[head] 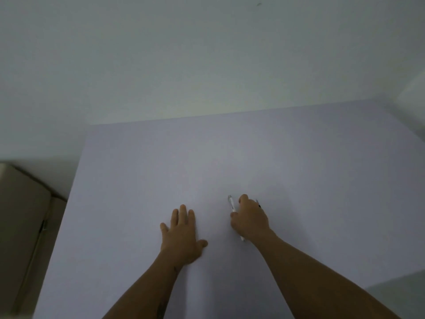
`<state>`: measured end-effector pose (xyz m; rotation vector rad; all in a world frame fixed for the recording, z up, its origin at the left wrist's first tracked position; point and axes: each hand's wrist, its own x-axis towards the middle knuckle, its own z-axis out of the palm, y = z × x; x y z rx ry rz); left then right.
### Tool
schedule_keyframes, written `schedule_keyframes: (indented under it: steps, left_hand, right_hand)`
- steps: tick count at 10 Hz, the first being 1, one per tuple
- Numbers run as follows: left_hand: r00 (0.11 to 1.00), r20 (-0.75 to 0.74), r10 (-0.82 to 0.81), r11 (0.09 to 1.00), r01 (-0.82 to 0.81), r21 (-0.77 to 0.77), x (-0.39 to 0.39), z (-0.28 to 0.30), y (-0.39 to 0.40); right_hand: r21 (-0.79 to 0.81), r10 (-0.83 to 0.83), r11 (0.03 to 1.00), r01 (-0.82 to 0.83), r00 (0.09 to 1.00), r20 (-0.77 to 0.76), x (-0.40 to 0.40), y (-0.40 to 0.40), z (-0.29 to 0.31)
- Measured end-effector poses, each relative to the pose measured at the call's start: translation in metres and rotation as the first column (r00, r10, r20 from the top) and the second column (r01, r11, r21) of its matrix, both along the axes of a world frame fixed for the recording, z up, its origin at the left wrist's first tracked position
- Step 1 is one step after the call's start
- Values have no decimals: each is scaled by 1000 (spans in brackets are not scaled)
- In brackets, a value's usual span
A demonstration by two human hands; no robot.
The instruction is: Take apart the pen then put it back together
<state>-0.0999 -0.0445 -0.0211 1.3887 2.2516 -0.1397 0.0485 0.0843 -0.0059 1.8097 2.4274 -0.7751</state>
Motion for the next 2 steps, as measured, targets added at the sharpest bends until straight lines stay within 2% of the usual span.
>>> schedule_keyframes:
  steps: [2]
  left_hand:
    - [998,-63,-15,999,18,49,2,39,8]
  right_hand:
    - [-11,126,992,-125,991,47,31,5,40]
